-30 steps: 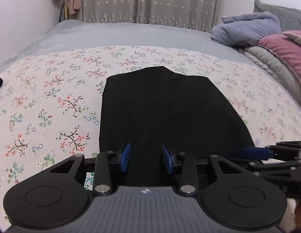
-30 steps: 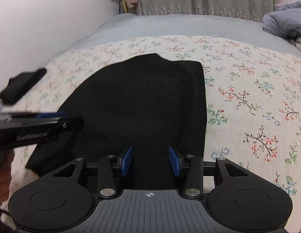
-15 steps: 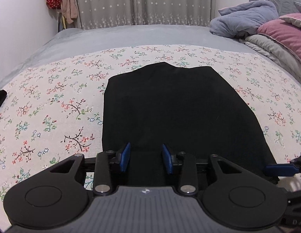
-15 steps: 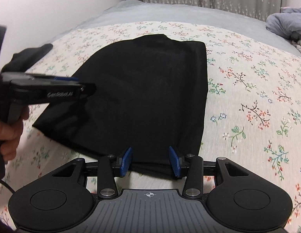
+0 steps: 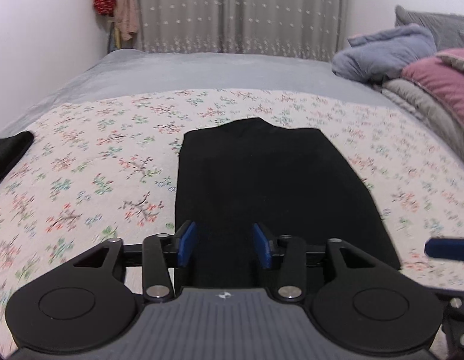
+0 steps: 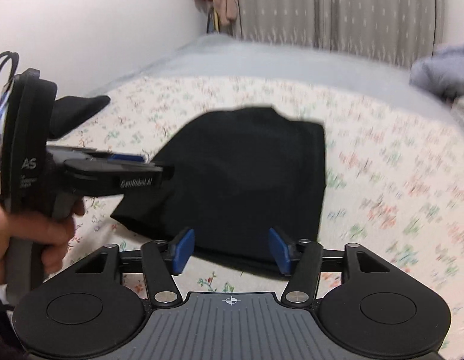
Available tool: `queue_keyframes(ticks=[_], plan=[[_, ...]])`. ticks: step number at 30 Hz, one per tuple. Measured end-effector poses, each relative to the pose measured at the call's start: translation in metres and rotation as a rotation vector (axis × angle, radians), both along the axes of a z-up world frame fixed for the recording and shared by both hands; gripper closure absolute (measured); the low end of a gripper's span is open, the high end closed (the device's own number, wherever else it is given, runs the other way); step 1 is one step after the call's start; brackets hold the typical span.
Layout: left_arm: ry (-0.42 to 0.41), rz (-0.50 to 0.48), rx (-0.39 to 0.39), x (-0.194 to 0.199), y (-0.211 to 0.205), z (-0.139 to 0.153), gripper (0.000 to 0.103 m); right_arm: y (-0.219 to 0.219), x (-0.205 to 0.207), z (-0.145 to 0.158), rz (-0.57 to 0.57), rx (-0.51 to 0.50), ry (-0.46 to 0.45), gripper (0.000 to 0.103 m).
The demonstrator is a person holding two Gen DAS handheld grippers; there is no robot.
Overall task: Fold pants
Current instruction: 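Release both tools and smooth the folded pants into a rectangle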
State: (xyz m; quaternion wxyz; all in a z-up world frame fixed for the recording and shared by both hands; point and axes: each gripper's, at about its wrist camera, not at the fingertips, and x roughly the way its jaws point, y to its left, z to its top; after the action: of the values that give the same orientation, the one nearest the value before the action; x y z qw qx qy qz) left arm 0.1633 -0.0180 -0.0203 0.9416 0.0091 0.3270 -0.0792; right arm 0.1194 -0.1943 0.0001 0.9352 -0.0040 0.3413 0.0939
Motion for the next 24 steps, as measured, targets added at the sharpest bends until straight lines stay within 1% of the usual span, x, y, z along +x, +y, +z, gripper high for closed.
queue_keyframes(ticks=[1, 3, 5, 7, 8, 10, 13, 16, 18, 20, 22, 24], plan=[[0.0, 0.01, -0.004, -0.006, 0.0, 0.004, 0.059, 0.002, -0.003, 0.005, -0.006, -0.017, -0.02, 0.041], [-0.004, 0.019, -0.003, -0.018, 0.001, 0.013, 0.055, 0.002, -0.015, 0.017, -0.025, -0.014, -0.067, 0.033], [-0.023, 0.024, -0.003, -0.027, 0.004, 0.023, 0.053, -0.002, -0.029, 0.026, -0.06, 0.002, -0.112, 0.031], [-0.046, 0.028, -0.01, -0.037, 0.008, 0.034, 0.042, -0.004, -0.045, 0.035, -0.096, 0.012, -0.155, 0.031], [-0.055, 0.033, -0.014, -0.042, 0.01, 0.037, 0.04, -0.005, -0.054, 0.038, -0.11, 0.019, -0.171, 0.03], [-0.074, 0.042, -0.021, -0.055, 0.012, 0.043, 0.035, -0.009, -0.067, 0.043, -0.129, 0.047, -0.192, 0.022], [-0.077, 0.051, -0.027, -0.074, 0.011, 0.044, 0.026, -0.014, -0.081, 0.046, -0.155, 0.08, -0.214, 0.02], [-0.089, 0.057, -0.033, -0.091, 0.013, 0.043, 0.022, -0.017, -0.093, 0.045, -0.199, 0.093, -0.225, 0.018], [-0.088, 0.089, -0.036, -0.101, 0.017, 0.039, 0.022, -0.016, -0.1, 0.041, -0.23, 0.108, -0.229, 0.018], [-0.075, 0.116, -0.06, -0.107, 0.023, 0.035, 0.02, -0.016, -0.112, 0.039, -0.258, 0.134, -0.23, 0.018], [-0.065, 0.105, -0.073, -0.114, 0.025, 0.036, 0.02, -0.014, -0.122, 0.037, -0.278, 0.155, -0.234, 0.016], [-0.101, 0.096, -0.055, -0.123, 0.022, 0.043, 0.018, -0.01, -0.129, 0.036, -0.291, 0.153, -0.246, 0.012]])
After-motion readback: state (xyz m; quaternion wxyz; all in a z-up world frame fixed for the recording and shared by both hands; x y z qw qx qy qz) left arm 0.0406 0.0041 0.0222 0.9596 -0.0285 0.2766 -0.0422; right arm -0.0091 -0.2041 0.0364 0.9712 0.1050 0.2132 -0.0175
